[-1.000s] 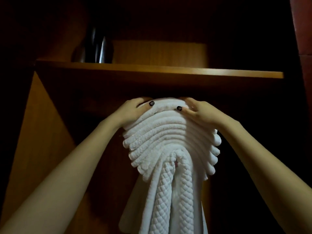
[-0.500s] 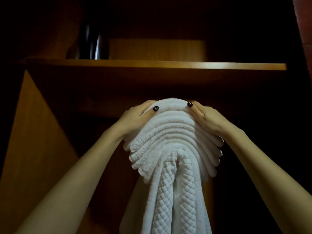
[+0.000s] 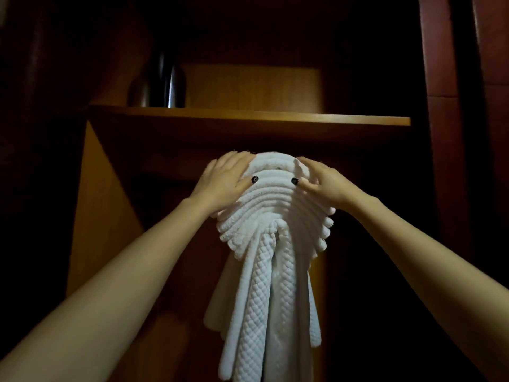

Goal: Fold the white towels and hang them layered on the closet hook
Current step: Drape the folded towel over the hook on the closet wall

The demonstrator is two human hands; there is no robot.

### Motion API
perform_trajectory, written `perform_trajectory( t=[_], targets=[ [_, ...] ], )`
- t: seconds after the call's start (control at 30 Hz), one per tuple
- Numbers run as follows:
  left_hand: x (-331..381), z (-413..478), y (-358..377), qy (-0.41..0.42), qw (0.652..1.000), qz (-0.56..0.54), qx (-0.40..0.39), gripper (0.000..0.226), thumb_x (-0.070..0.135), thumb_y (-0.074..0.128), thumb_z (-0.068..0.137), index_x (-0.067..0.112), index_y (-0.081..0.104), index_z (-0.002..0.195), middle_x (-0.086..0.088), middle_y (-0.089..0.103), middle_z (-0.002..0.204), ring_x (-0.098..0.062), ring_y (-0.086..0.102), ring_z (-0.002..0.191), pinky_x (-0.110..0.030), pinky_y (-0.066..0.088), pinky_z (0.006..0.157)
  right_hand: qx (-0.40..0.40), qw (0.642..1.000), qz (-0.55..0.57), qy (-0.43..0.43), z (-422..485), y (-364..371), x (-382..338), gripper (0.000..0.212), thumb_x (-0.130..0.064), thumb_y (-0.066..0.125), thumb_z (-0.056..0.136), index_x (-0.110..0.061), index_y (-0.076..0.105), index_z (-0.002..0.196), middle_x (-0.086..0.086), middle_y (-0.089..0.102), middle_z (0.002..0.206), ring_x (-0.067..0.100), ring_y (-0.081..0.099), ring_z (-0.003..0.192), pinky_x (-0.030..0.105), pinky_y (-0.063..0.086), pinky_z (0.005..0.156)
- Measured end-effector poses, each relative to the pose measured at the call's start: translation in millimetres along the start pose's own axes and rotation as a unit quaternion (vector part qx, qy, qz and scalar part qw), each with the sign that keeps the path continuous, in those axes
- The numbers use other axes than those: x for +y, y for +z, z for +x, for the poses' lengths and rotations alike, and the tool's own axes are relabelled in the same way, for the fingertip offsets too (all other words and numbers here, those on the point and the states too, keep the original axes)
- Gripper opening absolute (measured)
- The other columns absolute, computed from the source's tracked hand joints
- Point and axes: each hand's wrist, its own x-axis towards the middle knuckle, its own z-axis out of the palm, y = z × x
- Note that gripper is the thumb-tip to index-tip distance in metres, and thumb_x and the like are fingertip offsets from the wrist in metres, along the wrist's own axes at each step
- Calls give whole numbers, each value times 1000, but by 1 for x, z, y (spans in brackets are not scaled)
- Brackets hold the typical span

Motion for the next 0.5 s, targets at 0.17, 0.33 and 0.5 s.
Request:
perform_trajectory(
  t=[0.17,0.33,0.5],
  targets=[
    [11,-59,-26,-21,999,-26,39,47,28,37,103,19,35,149,1,38,153,-19,24,146,-38,18,116,-32,998,-19,-50,-68,0,-43,60,-43,52,98,-33,29,152,1,22,162,21,13,151,45,18,120],
    [2,-167,-47,-21,996,46,-79,51,36,41,102,23,31,150,3,30,158,-18,17,148,-45,15,120,-108,991,-25,-69,-141,33,-105,60,-38,51,100,-33,26,154,2,20,163,23,10,151,48,17,120],
    [-17,-290,-76,-66,980,61,-175,55,42,39,102,25,26,153,2,23,160,-19,12,150,-49,12,121,-190,979,-41,-58,-200,92,-169,63,-42,48,100,-23,25,154,5,26,159,27,18,148,50,21,117]
  ],
)
